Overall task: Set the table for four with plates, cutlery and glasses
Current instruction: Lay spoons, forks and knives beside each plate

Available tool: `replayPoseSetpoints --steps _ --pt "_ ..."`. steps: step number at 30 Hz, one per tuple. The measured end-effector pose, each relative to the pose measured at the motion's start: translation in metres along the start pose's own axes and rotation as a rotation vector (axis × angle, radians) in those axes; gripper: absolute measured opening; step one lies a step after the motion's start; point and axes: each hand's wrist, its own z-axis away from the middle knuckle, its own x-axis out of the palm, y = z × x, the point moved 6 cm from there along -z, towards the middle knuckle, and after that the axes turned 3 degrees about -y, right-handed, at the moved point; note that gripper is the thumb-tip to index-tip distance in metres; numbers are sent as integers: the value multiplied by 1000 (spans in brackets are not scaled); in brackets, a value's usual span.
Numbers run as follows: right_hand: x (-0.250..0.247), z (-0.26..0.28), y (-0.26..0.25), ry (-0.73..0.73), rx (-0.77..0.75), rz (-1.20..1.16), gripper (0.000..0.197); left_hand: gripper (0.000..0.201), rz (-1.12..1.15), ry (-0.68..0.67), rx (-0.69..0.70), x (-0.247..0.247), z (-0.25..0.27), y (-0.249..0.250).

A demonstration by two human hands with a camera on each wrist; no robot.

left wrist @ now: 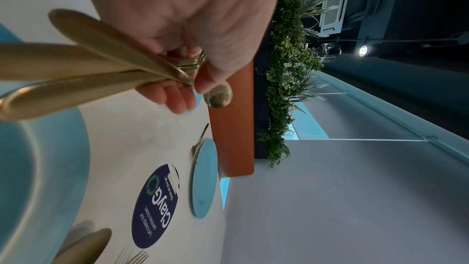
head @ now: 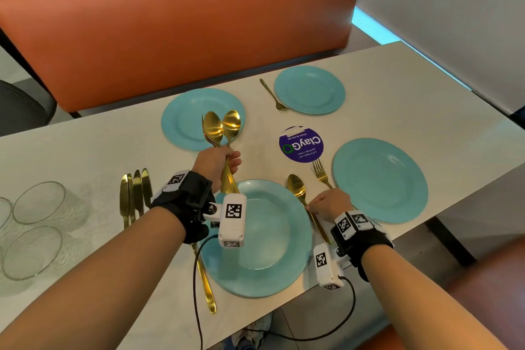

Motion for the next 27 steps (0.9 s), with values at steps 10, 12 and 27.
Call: replayPoseSetpoints --steps 10,12,27 --pt "-2 0 -3 22 -22 -41 25 17 -4 -16 1 4 1 -3" --pt "-2 0 -4 24 -22 -35 25 17 -7 -14 3 4 1 -3" --pt "-15 -6 -8 108 -83 -144 25 18 1 -54 3 12 1 -9"
